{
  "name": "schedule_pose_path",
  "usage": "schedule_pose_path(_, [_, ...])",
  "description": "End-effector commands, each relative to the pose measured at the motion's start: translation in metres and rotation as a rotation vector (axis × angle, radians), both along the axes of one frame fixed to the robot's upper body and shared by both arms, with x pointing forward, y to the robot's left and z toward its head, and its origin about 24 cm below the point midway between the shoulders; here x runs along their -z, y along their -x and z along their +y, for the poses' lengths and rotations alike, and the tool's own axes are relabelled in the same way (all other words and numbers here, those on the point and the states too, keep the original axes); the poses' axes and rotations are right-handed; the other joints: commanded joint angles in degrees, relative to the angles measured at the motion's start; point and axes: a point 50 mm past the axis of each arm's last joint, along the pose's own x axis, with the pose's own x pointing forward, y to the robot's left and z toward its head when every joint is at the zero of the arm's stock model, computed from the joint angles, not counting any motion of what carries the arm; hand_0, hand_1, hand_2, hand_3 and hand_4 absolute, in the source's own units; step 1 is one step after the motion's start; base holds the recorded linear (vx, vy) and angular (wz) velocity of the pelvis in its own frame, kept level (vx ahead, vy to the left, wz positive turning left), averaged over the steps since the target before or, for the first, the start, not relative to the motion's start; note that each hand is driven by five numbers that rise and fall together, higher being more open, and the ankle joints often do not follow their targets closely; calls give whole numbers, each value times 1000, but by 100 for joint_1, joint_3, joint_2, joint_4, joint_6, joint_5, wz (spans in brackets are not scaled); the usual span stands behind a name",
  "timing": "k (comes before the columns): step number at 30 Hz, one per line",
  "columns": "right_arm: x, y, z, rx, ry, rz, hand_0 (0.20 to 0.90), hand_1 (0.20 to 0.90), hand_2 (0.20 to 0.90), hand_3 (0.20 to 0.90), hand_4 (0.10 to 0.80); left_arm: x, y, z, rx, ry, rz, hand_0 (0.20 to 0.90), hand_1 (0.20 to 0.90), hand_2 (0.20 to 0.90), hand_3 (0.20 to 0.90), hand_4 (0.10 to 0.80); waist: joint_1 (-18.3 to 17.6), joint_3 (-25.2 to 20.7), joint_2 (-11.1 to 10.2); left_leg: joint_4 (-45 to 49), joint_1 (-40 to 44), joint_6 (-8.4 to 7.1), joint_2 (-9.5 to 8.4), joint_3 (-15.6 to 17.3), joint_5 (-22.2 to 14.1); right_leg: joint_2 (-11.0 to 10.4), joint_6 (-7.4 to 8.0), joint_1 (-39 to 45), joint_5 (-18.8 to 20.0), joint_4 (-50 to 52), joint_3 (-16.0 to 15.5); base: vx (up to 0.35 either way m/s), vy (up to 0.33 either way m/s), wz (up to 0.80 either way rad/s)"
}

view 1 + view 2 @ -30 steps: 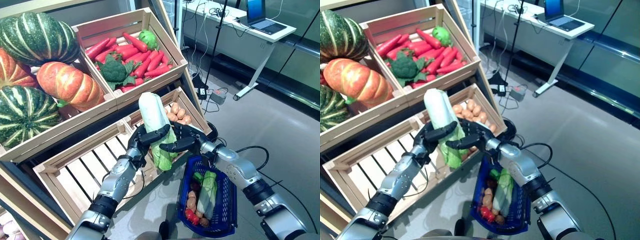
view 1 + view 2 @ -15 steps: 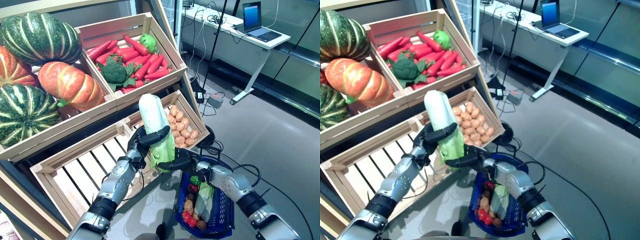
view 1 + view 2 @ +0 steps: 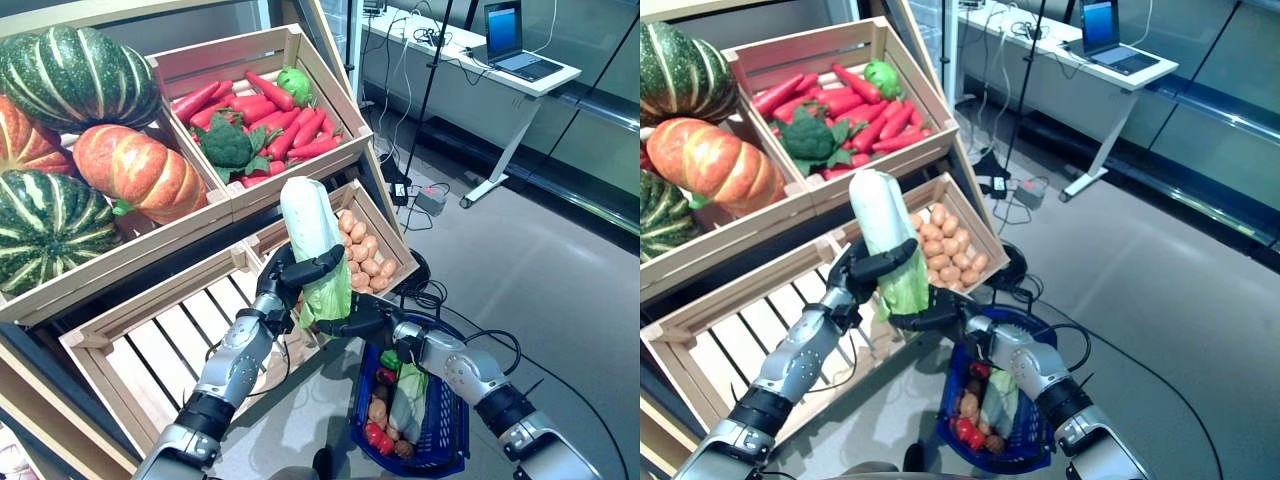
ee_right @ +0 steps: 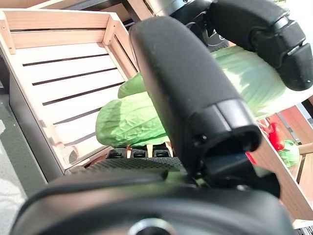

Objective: Put vegetables into the basket

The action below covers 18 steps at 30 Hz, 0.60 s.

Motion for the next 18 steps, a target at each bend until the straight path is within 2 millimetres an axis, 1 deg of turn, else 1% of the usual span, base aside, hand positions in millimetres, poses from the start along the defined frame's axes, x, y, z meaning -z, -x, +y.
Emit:
schedule_pose_path(1, [-58, -4, 48, -82, -327, -185, 900, 900, 900, 900, 800, -58, -18, -39, 95, 104, -289, 300, 300, 300, 300, 400, -69, -625, 219, -43, 195, -132, 12, -346, -503, 87, -427, -337, 330, 179, 29, 0, 0, 0])
schedule_pose_path(4, [-71, -8, 50, -86, -318, -261, 900, 900, 900, 900, 800, -54, -17, -45, 141, 41, -278, 300, 300, 300, 300, 400, -55, -614, 218, -43, 188, -123, 4, -355, -505, 93, -429, -343, 334, 172, 39, 0, 0, 0])
schedule_pose_path(11, [-96, -14, 51, -100, -337, -350, 900, 900, 900, 900, 800, -37, -13, -46, 225, -91, -235, 300, 300, 300, 300, 400, -13, -604, 211, -43, 194, -107, 2, -350, -522, 92, -420, -346, 332, 176, 47, 0, 0, 0])
schedule_pose_path(17, [-114, -16, 50, -111, -418, -409, 900, 900, 900, 900, 800, -23, -8, -47, 257, -107, -186, 300, 300, 300, 300, 400, 19, -598, 209, -43, 215, -96, 11, -337, -538, 88, -418, -337, 326, 186, 42, 0, 0, 0])
schedule_pose_path(18, [-121, -16, 51, -114, -456, -429, 900, 900, 900, 900, 800, -20, -7, -48, 266, -96, -170, 300, 300, 300, 300, 400, 28, -600, 208, -43, 216, -96, 11, -340, -541, 88, -418, -335, 328, 182, 33, 0, 0, 0])
